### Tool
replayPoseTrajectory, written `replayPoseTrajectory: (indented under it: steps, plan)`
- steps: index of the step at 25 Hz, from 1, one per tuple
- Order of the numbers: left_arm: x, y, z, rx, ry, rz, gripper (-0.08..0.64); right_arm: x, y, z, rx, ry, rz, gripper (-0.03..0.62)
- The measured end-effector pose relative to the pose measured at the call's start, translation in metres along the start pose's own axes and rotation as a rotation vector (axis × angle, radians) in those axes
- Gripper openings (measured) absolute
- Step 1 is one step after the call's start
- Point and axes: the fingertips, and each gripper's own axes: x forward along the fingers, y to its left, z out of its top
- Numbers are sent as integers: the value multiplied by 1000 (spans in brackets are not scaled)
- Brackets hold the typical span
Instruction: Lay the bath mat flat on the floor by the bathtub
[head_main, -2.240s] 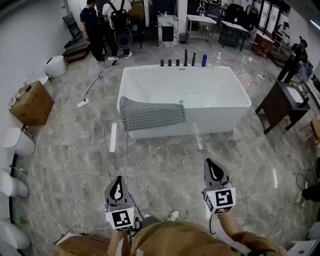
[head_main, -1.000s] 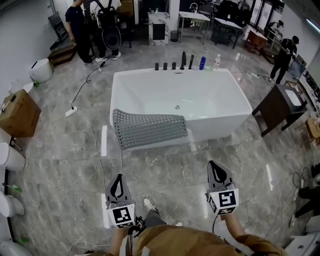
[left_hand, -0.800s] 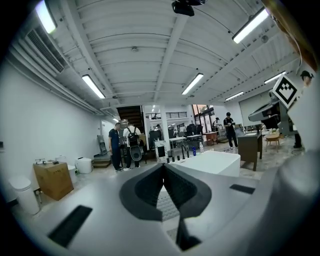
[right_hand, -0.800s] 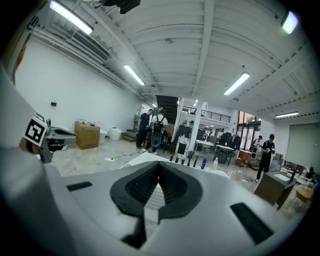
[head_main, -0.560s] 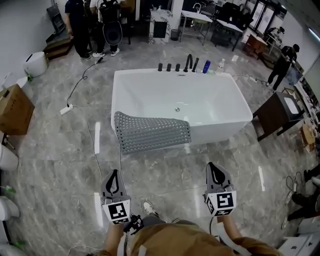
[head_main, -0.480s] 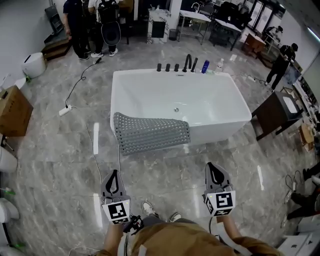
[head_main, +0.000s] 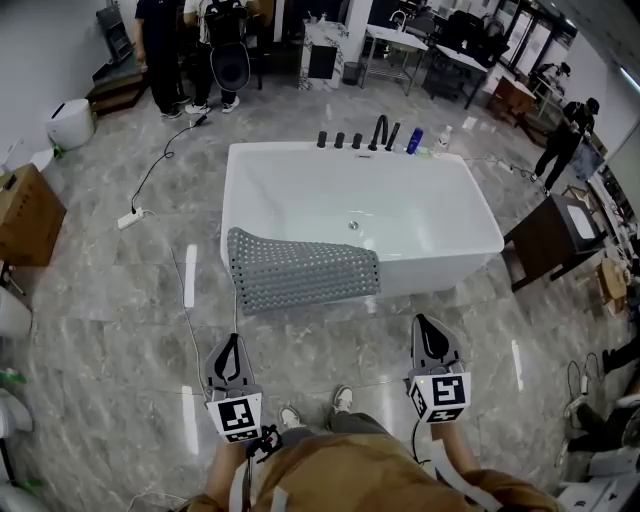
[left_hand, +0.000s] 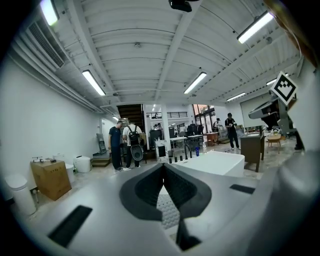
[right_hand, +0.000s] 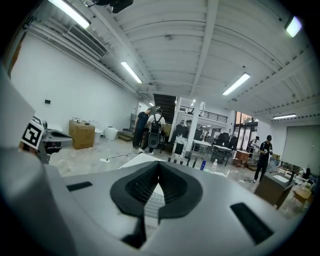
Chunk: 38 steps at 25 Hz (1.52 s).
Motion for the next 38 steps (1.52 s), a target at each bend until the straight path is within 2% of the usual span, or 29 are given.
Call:
replayPoseTrajectory:
  steps: [6,9,12,17,22,26,31,38]
  plan:
    - [17,-2,11,-7,12,55,5,25,-27,-15,24,13,40,3]
    - [30,-9,9,26,16,51,5,42,-40,-28,33,29,62,3]
    - [46,-14,-3,40,23,25,5,65,-35,-44,17,55,138,3]
    - [76,-21,-45,59,92,9,5,104,-18,-91,-1,122,256,5]
    - [111,-17,-93,94,144,25,5,144,-15,-133,-7,161,294,6]
    - [145,-8,-141,94,197,44,5,184,-14,-170,16,205,339,12]
    - [179,-13,-206,108,272,56,17,224,-22,-224,-3,269,353,44]
    - [226,-11,-279,63,340,47,79,284,-38,-295,37,349,330,115]
